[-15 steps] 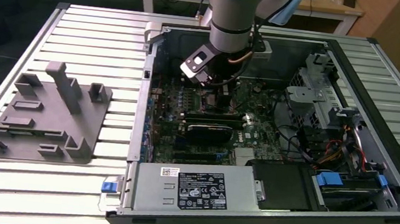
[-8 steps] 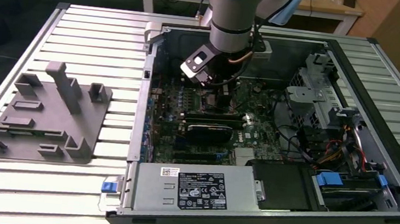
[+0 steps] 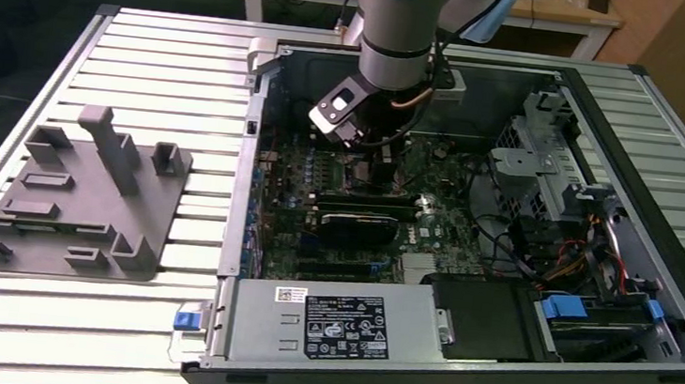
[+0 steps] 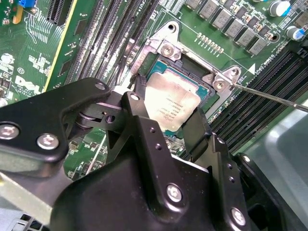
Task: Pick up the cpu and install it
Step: 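Place the cpu into insertion slot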
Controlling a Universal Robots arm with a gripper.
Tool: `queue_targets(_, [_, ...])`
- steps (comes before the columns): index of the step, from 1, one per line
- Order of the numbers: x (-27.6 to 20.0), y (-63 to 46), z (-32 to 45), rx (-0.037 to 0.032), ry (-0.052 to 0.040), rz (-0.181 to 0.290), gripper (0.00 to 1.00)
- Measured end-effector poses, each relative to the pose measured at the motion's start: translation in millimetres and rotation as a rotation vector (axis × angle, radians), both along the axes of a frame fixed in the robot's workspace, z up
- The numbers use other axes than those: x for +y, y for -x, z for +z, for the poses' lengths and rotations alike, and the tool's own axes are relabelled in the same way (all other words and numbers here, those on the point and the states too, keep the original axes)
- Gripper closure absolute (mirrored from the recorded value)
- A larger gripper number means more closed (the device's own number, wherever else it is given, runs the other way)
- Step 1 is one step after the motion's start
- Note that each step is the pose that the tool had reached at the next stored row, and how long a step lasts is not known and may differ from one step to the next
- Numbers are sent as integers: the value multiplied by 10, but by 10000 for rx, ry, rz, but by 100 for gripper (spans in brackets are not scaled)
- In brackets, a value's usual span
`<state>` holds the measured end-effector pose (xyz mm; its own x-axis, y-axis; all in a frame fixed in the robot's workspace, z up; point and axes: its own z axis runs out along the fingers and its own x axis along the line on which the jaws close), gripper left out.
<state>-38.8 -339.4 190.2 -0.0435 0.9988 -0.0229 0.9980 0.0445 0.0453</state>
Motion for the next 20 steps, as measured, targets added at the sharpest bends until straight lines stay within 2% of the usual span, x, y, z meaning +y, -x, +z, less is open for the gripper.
queue_targets(5, [1, -1, -4, -7, -10, 1, 45])
queue_targets(6, [2, -1, -5, -7, -11, 0, 39])
queue_targets(20, [0, 0, 36, -1, -24, 0, 39])
